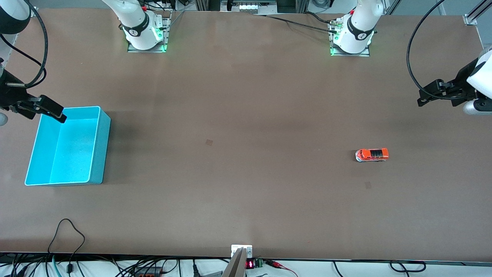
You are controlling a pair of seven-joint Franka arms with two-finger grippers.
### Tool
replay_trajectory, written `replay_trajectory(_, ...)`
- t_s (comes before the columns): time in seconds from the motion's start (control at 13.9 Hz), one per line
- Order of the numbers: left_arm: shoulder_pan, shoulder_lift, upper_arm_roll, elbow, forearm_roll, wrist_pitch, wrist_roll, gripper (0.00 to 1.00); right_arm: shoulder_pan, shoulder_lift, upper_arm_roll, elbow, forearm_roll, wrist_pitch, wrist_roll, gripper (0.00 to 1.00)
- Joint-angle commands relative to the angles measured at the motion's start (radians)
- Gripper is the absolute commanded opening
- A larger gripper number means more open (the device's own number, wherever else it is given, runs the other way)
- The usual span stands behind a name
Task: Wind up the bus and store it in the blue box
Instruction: 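Move the left gripper toward the orange toy car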
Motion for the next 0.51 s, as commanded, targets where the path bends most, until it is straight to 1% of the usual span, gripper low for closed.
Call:
replay_trajectory(0.0, 0.003, -0.026, 0.000, -0.029, -0.006, -0.017, 0.002, 1.00, -0.003, -0.013, -0.007, -0.004, 0.006, -0.011, -0.002, 1.00)
replay_trajectory(0.22, -0.003, -0.024, -0.006, -0.023, -0.005, -0.040, 0.000, 1.00, 0.000, -0.013, -0.005, -0.004, 0.006, -0.011, -0.002, 1.00)
replay_trajectory(0.29, -0.005, -0.021, -0.032, -0.020, -0.005, -0.042, -0.001, 1.00, 0.000, -0.013, -0.005, -0.004, 0.006, -0.011, -0.002, 1.00)
replay_trajectory(0.43, -0.012, -0.014, -0.047, -0.019, -0.005, -0.095, -0.047, 1.00, 0.000, -0.013, -0.005, -0.004, 0.006, -0.011, -0.002, 1.00)
